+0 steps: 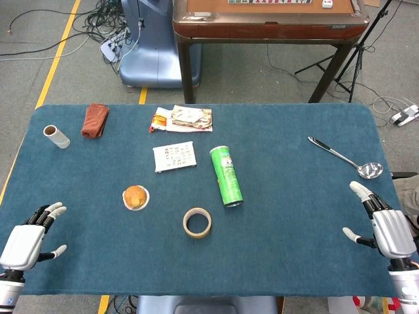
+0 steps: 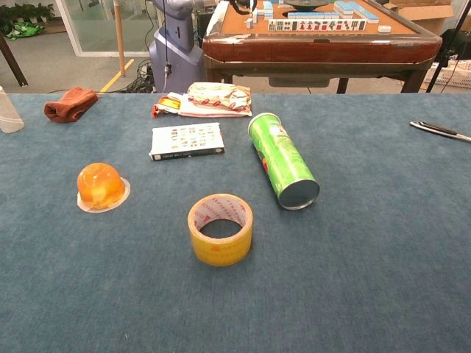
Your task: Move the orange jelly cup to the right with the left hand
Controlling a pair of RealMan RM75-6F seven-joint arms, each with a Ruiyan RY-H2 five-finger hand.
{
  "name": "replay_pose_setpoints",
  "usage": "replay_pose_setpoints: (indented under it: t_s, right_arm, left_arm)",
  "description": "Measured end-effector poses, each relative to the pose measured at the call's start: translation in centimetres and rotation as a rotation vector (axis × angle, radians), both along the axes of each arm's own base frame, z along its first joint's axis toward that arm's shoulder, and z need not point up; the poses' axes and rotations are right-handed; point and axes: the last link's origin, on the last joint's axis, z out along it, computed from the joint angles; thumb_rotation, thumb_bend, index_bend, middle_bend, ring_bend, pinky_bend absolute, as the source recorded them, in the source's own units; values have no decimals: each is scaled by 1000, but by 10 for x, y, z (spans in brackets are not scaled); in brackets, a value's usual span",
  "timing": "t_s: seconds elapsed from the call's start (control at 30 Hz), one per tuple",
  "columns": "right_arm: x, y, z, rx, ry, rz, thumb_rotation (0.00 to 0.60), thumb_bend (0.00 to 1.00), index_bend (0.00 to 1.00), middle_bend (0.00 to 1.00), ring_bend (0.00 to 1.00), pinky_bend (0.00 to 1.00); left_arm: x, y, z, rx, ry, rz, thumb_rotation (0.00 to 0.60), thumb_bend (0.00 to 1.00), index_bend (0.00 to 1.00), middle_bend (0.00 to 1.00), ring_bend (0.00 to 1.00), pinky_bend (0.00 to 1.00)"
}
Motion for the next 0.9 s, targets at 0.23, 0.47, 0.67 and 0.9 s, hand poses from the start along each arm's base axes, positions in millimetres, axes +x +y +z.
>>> replay_pose_setpoints:
  t_s: [0.23, 0.47, 0.67, 0.9]
  right_arm:
    - [3, 3, 4, -17, -6, 15, 600, 120, 139, 181, 185, 464]
    - [2, 7, 7, -27, -1, 8, 600, 120, 139, 182, 185, 464]
    - [3, 14, 14, -61, -16, 22, 600, 120, 152, 191, 185, 464]
    - [2, 15, 19, -63, -30, 25, 600, 120, 152, 193, 185, 464]
  left_arm:
    - [4, -2, -2, 6, -22, -14, 600, 40, 230, 189, 154, 420]
    - [15, 7, -7, 37, -78, -68, 600, 32, 235, 199, 173, 421]
    - [33, 26, -19, 33, -70, -150, 600, 22, 164, 45, 80, 352]
    - [48, 56, -38, -20, -29, -190, 600, 14, 5, 0, 0, 228]
